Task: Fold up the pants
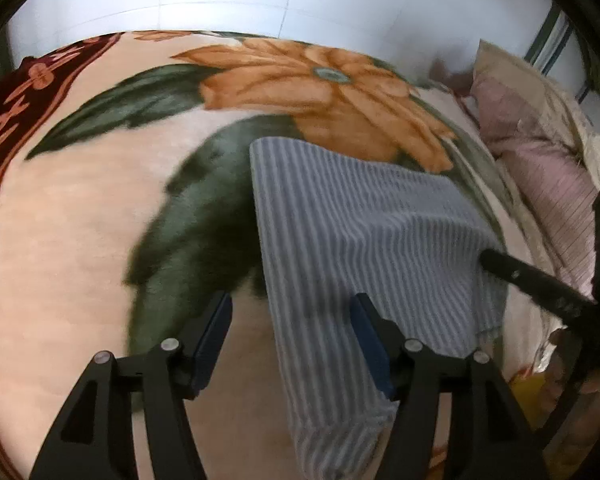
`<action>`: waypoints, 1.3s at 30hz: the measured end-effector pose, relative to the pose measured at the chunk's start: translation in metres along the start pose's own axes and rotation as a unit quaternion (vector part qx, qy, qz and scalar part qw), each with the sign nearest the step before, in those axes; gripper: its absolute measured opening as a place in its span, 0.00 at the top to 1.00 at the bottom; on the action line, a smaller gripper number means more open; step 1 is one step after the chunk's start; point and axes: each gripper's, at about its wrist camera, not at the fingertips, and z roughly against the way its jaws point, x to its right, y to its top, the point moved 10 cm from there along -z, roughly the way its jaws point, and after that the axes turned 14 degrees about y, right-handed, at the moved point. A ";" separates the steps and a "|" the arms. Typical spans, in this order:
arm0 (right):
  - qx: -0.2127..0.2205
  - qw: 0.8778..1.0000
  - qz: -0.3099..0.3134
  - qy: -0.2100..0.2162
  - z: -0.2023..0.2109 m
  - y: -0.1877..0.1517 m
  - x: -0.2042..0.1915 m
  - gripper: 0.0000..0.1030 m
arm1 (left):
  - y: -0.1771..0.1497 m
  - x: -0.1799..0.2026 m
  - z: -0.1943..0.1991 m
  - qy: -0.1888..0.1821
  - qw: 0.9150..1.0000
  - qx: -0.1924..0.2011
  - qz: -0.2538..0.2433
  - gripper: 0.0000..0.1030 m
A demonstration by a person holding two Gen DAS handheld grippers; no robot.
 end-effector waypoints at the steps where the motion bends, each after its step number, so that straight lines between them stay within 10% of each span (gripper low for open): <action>1: -0.004 1.000 -0.007 0.003 -0.004 -0.001 0.002 0.46 | 0.000 0.001 -0.003 0.005 1.000 0.000 -0.004 0.37; 10: 0.054 0.997 0.006 0.060 0.022 0.028 -0.028 0.46 | 0.008 -0.001 0.008 0.009 1.000 0.022 0.007 0.36; 25: -0.057 0.998 0.011 0.022 -0.034 -0.030 -0.026 0.69 | 0.063 0.005 -0.055 0.027 1.000 0.002 0.010 0.30; 33: -0.027 0.999 -0.007 0.042 -0.012 -0.022 -0.031 0.68 | 0.060 -0.002 -0.043 0.025 1.000 0.007 0.016 0.29; 39: 0.016 1.000 -0.005 0.003 -0.003 0.000 -0.022 0.46 | 0.038 -0.018 -0.015 0.007 0.999 0.003 0.038 0.29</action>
